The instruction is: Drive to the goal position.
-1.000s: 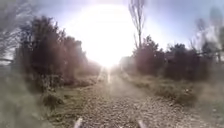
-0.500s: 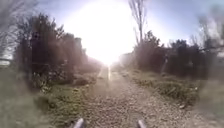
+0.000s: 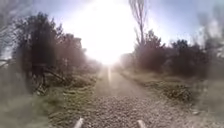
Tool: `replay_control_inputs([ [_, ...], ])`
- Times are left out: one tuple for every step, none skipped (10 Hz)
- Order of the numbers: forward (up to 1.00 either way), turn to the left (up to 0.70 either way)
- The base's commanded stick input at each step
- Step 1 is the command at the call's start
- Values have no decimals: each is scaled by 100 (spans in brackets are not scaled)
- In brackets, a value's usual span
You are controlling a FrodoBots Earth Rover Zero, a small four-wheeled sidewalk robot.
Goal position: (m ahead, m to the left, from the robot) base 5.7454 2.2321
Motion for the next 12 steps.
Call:
replay_control_inputs([
  [50,0],
  [50,0],
  [50,0],
  [50,0],
  [50,0],
  [50,0],
  [50,0],
  [50,0],
  [50,0],
  [50,0],
  [50,0],
  [50,0],
])
